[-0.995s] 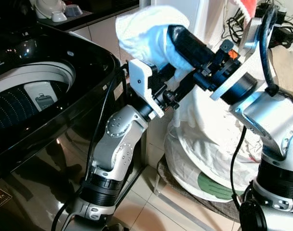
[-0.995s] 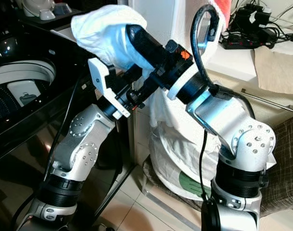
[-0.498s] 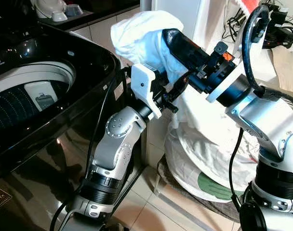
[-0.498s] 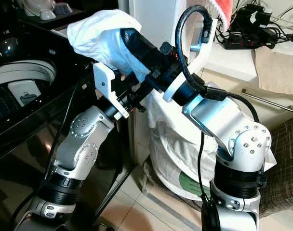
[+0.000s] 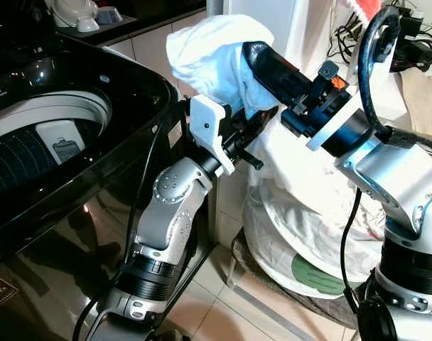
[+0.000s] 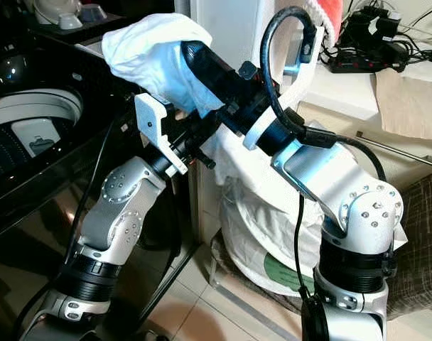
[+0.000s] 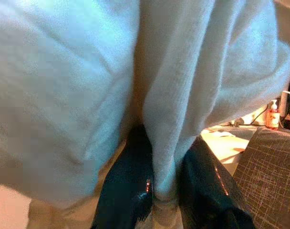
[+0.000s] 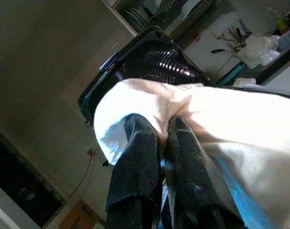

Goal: Clothes washing

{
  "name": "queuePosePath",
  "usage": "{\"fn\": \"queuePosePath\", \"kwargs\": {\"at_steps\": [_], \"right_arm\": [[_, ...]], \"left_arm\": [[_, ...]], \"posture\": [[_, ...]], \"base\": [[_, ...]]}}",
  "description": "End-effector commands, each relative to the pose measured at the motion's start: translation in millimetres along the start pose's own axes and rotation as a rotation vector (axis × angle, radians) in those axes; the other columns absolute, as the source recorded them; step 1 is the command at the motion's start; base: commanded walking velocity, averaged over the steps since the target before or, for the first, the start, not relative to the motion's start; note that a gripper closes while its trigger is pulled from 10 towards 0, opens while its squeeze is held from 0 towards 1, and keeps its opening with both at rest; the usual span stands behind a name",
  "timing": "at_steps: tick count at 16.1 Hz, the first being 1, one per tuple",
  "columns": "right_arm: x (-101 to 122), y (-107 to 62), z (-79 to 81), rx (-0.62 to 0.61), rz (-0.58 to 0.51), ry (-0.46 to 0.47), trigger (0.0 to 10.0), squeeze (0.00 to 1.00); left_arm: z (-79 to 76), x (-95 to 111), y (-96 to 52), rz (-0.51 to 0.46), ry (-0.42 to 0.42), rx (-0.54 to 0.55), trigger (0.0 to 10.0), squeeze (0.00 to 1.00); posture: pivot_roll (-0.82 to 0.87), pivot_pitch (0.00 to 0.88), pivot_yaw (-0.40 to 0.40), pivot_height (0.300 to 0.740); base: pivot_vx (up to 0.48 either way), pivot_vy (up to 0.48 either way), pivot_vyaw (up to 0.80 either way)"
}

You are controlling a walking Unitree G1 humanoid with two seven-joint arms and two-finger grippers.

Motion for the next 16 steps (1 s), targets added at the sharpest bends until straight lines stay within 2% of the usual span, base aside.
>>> {"fn": "queuePosePath", "kwargs": {"at_steps": [1, 16], "right_arm": [[-3, -0.5, 7.4, 0.029, 0.009, -0.008, 0.0, 0.0], [-1, -0.6, 6.0, 0.019, 0.001, -0.025, 0.0, 0.0]], "left_arm": [[1.0, 4, 3.4, -0.01, 0.01, -0.013, 0.0, 0.0], [13.9, 3, -0.5, -0.001, 0.022, 0.005, 0.0, 0.0]], "posture": [[-0.1, 0.0, 0.024, 0.74], [-0.1, 0.0, 0.031, 0.74]], "base": [[0.0, 0.0, 0.0], [0.0, 0.0, 0.0]]}}
Point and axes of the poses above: a point about 5 cm out from each wrist's last joint towards the gripper, its own y axis pointing out of the wrist towards the gripper, its own x axis along the axis of the wrist's last joint, z = x × y, the point moved 6 cm from there along y, pointing out of the wrist towards the gripper, and after that the axes turned 10 degrees about y, right-handed, at the moved point
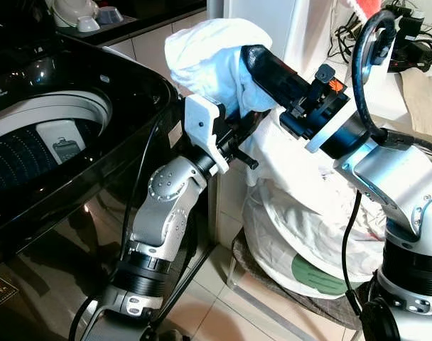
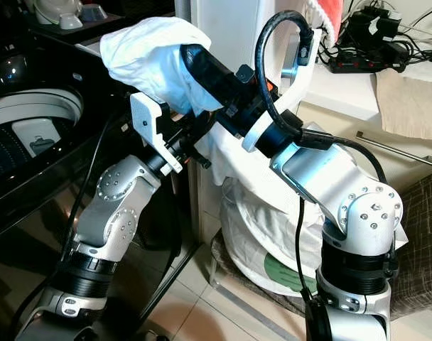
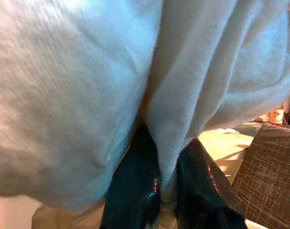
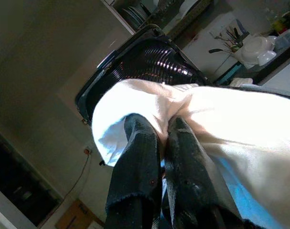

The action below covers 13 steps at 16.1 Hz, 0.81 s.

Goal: Clothes washing

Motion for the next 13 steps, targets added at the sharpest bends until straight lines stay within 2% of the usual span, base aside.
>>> {"fn": "queuePosePath", "kwargs": {"at_steps": [1, 3, 4, 5, 6, 7, 8, 9, 11, 12, 13], "right_arm": [[0, -0.8, 6.3, 0.026, 0.0, -0.011, 0.0, 0.0], [3, -0.7, 4.4, 0.015, -0.013, -0.027, 0.0, 0.0], [3, -0.7, 4.2, 0.013, -0.017, -0.031, 2.8, 0.44], [5, -1.0, 3.1, 0.009, -0.022, -0.028, 10.0, 1.0], [5, -1.3, 4.4, 0.024, -0.027, -0.007, 10.0, 1.0], [10, -4.1, 4.9, 0.022, -0.038, -0.052, 10.0, 1.0], [12, -5.1, 4.4, 0.015, -0.043, -0.072, 10.0, 1.0], [21, -12.2, -1.0, -0.022, -0.062, -0.146, 10.0, 0.0], [24, -20.0, -6.9, -0.062, -0.043, -0.241, 10.0, 0.0], [18, -27.5, -23.9, -0.152, 0.014, -0.323, 10.0, 0.0], [13, -31.5, -37.6, -0.216, 0.05, -0.355, 10.0, 0.0]], "left_arm": [[4.0, 4, 1.5, -0.013, 0.008, 0.0, 0.0, 0.0], [13.0, 6, 0.4, -0.013, 0.026, 0.027, 0.0, 0.0], [21.5, 8, -0.4, -0.017, 0.043, 0.055, 0.0, 0.0], [31.7, 10, -0.7, -0.017, 0.053, 0.085, 0.0, 0.0], [40.1, 12, -1.3, -0.015, 0.075, 0.103, 0.0, 0.0], [64.8, 23, -2.2, -0.006, 0.164, 0.15, 0.0, 0.0], [73.2, 28, -2.5, -0.003, 0.197, 0.164, 0.0, 0.0], [111.5, 59, -1.0, -0.006, 0.344, 0.226, 0.0, 0.0], [150.4, 102, 0.3, -0.002, 0.532, 0.288, 0.0, 0.0], [197.1, 165, -3.1, 0.072, 0.874, 0.388, 0.0, 0.0], [224.0, 204, -14.0, 0.164, 1.082, 0.466, 0.0, 0.0]], "posture": [[-0.1, 0.0, 0.031, 0.74], [-0.1, 0.0, 0.034, 0.74], [-0.1, 0.0, 0.034, 0.74], [-0.1, 0.0, 0.041, 0.74], [-0.1, 0.0, 0.041, 0.74], [-0.1, 0.0, 0.049, 0.74], [-0.1, 0.0, 0.049, 0.74], [-0.09, 0.0, 0.051, 0.74], [-0.08, 0.0, 0.051, 0.74], [-0.08, 0.0, 0.056, 0.74], [-0.07, 0.0, 0.067, 0.74]], "base": [[0.0, 0.0, 0.0], [0.0, 0.0, 0.0], [0.0, 0.0, 0.0], [0.0, 0.0, 0.0], [0.0, 0.0, 0.0], [0.0, 0.0, 0.0], [0.0, 0.0, 0.0], [0.0, 0.0, 0.0], [0.0, 0.0, 0.0], [0.0, 0.0, 0.0], [0.0, 0.0, 0.0]]}}
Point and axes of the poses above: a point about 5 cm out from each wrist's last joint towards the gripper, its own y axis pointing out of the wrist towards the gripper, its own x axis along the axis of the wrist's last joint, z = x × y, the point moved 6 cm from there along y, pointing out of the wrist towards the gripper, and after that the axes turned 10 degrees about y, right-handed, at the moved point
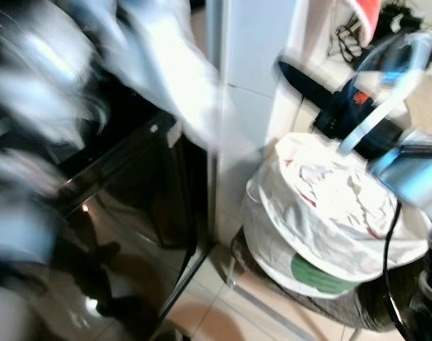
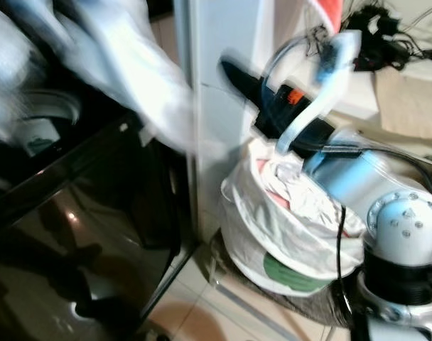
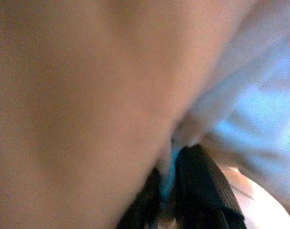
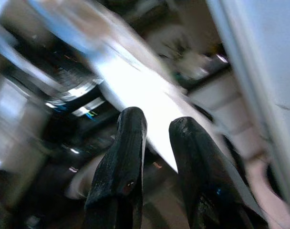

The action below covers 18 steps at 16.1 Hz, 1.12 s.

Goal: Clothes washing

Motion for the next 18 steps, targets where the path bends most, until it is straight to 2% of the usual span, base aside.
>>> {"fn": "queuePosePath", "kwargs": {"at_steps": [1, 2, 3, 4, 5, 6, 7, 8, 9, 10, 13, 18], "right_arm": [[-8, 1.6, -3.2, -0.022, 0.035, -0.032, 10.0, 0.0], [-14, 2.3, -5.9, -0.037, 0.055, -0.046, 10.0, 0.0], [-18, 2.7, -7.0, -0.042, 0.069, -0.061, 10.0, 0.0], [-28, 3.0, -9.7, -0.058, 0.104, -0.094, 10.0, 0.0], [-37, 2.6, -11.2, -0.064, 0.14, -0.125, 10.0, 0.0], [-40, 2.9, -10.0, -0.061, 0.148, -0.131, 10.0, 0.0], [-41, 2.8, -9.6, -0.06, 0.154, -0.136, 10.0, 0.0], [-45, 2.5, -8.8, -0.057, 0.167, -0.145, 10.0, 0.0], [-49, 2.5, -7.7, -0.051, 0.178, -0.151, 10.0, 0.0], [-50, 2.6, -7.2, -0.048, 0.184, -0.154, 10.0, 0.0], [-53, 2.8, -6.8, -0.039, 0.195, -0.167, 10.0, 0.0], [-56, 3.3, -9.2, -0.042, 0.204, -0.171, 10.0, 0.0]], "left_arm": [[10.4, 1, 3.2, 0.022, 0.116, 0.008, 0.0, 0.0], [19.5, -15, 1.6, 0.13, 0.197, -0.035, 0.0, 0.0], [20.2, -29, -1.2, 0.201, 0.211, -0.062, 0.0, 0.0], [15.3, -64, -12.8, 0.374, 0.244, -0.131, 0.0, 0.0], [12.0, -105, -34.8, 0.582, 0.312, -0.198, 10.0, 0.0], [8.3, -120, -46.6, 0.66, 0.331, -0.256, 10.0, 0.0], [6.4, -128, -53.5, 0.703, 0.317, -0.273, 10.0, 0.0], [0.0, -142, -67.0, 0.778, 0.28, -0.323, 10.0, 0.4], [-4.6, -145, -70.2, 0.793, 0.264, -0.359, 10.0, 1.0], [-8.4, -145, -71.8, 0.797, 0.243, -0.386, 10.0, 1.0], [-13.9, -156, -90.3, 0.885, 0.242, -0.516, 10.0, 1.0], [-12.4, -162, -102.8, 0.931, 0.229, -0.576, 10.0, 1.0]], "posture": [[-0.07, 0.0, 0.067, 0.74], [-0.07, 0.0, 0.074, 0.74], [-0.07, 0.0, 0.076, 0.74], [-0.07, 0.0, 0.082, 0.74], [-0.07, 0.0, 0.082, 0.74], [-0.07, 0.0, 0.085, 0.74], [-0.07, 0.0, 0.086, 0.74], [-0.07, 0.0, 0.085, 0.74], [-0.07, 0.0, 0.085, 0.74], [-0.07, 0.0, 0.085, 0.74], [-0.07, 0.0, 0.081, 0.74], [-0.06, 0.0, 0.071, 0.74]], "base": [[0.0, 0.0, 0.0], [0.0, 0.0, 0.0], [0.0, 0.0, 0.0], [0.0, 0.0, 0.0], [0.0, 0.0, 0.0], [0.0, 0.0, 0.0], [0.0, 0.0, 0.0], [0.0, 0.0, 0.0], [0.0, 0.0, 0.0], [0.0, 0.0, 0.0], [0.0, 0.0, 0.0], [0.0, 0.0, 0.0]]}}
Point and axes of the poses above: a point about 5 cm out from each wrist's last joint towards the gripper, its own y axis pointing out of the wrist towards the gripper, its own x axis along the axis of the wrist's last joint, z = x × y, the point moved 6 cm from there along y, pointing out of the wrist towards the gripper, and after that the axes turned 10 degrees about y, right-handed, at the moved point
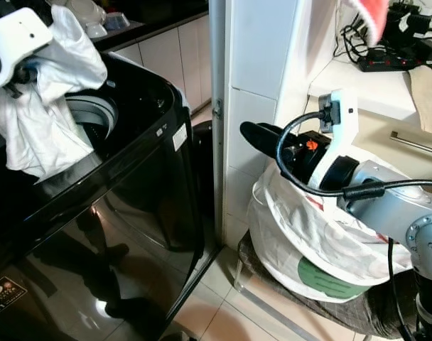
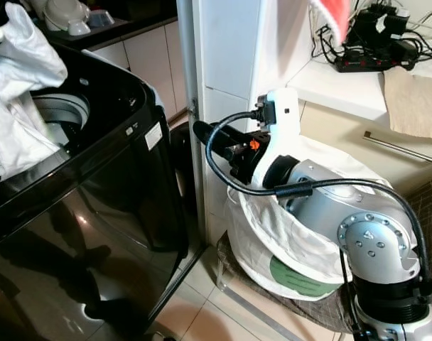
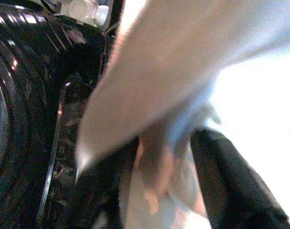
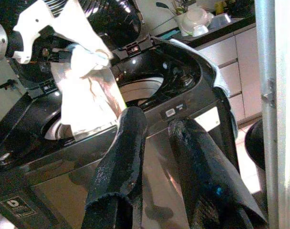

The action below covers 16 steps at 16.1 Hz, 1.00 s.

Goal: Clothes washing

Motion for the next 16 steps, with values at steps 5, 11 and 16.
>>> {"fn": "queuePosePath", "kwargs": {"at_steps": [5, 11, 16], "right_arm": [[-3, -0.5, -0.9, -0.008, 0.011, -0.015, 10.0, 0.0], [25, -10.9, -91.2, -0.463, -0.138, -0.077, 10.0, 0.0], [27, -60.7, -227.2, -0.95, -0.186, -0.15, 10.0, 1.0]], "left_arm": [[2.9, -7, -5.2, 0.016, -0.011, -0.023, 10.0, 1.0], [-1.5, 126, -22.2, -0.671, -0.297, -0.095, 10.0, 0.0], [-116.5, 206, -34.4, -1.066, -0.432, -0.367, 10.0, 0.0]], "posture": [[-0.05, 0.0, 0.071, 0.74], [-0.06, 0.0, 0.071, 0.74], [0.0, 0.0, 0.062, 0.74]], "base": [[0.0, 0.0, 0.0], [0.0, 0.0, 0.0], [0.0, 0.0, 0.0]]}}
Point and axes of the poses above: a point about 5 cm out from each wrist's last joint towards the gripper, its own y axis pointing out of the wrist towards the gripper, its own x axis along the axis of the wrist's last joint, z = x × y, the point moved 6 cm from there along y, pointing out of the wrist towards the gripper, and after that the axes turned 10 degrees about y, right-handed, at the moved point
